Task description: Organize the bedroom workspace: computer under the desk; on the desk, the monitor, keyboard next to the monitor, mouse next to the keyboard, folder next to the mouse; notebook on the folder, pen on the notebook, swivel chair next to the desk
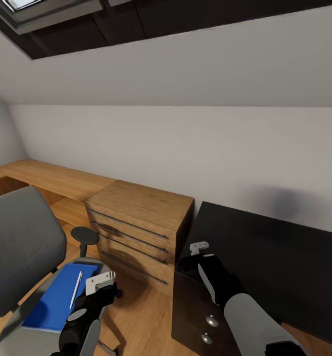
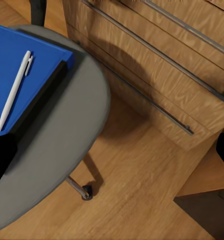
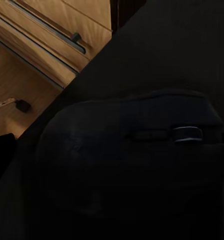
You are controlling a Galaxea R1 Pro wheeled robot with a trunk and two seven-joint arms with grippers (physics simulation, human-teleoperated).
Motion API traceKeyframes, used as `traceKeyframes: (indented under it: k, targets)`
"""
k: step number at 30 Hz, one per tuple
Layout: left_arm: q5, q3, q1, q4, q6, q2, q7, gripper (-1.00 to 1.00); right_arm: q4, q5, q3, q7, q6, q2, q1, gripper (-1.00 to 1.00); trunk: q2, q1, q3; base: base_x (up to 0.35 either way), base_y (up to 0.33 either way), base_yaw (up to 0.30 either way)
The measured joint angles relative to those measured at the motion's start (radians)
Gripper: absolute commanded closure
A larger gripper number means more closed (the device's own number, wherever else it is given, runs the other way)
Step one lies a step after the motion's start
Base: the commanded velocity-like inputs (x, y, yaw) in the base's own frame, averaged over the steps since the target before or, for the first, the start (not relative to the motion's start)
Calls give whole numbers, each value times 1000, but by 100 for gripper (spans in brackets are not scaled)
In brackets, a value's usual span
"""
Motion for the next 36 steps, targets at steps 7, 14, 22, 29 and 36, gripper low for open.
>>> traceKeyframes:
  k: [7, 14, 22, 29, 36]
  targets:
    - [0, 0, 0, 0, 0, 0, 0, -100, -1, 0, 0, 0, -1, 0, 0, -100, 49, -27, 22, 0, 0, 0]
    - [0, 0, 0, 0, 0, 0, 1, -100, -1, 0, 0, 0, -2, 0, 0, -100, 98, -54, 44, 0, 0, 0]
    - [0, 0, 0, 0, 0, -1, 1, -100, -6, 2, 0, -5, -8, 0, 0, -100, 154, -84, 69, 0, 0, 0]
    - [0, -1, 0, 0, -1, -1, 1, -100, -96, 3, -4, -87, -29, 0, 12, -100, 196, -108, 88, 0, 0, 0]
    - [0, -1, 0, 0, -2, -1, 1, -100, -292, -1, 8, -203, -34, 0, 121, -100, 196, -108, 88, 0, 0, 0]
